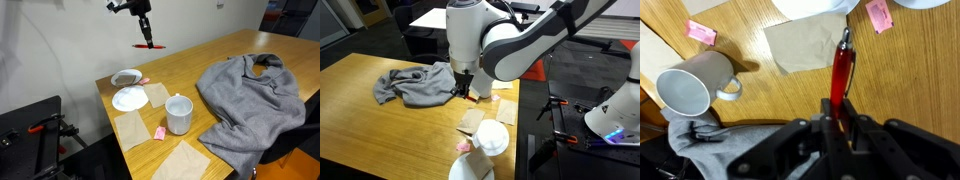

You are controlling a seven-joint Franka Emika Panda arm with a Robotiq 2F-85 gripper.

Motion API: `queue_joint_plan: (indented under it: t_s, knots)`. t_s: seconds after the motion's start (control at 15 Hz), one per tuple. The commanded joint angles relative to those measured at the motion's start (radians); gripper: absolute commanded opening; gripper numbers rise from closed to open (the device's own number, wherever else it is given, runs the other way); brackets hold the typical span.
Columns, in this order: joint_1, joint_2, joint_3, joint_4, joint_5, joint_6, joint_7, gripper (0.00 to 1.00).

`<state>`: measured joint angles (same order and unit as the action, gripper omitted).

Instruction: Put the red pen inside the white mug

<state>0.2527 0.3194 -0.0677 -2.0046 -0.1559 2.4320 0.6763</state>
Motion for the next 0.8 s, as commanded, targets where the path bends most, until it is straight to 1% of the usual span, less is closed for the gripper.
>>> queue_joint_plan:
  t_s: [0.0,0.2,0.53,0.73]
  knots:
    - [0.009,-0.015,-0.014,-0.005,-0.086,-0.002,0.096,0.03]
    - [0.026,-0.024,-0.037,-0.003,-0.204,-0.013,0.241,0.03]
    - [0.048,-0.033,-0.07,-0.003,-0.435,-0.055,0.542,0.03]
    - [0.052,-0.038,-0.065,0.001,-0.579,-0.113,0.743,0.03]
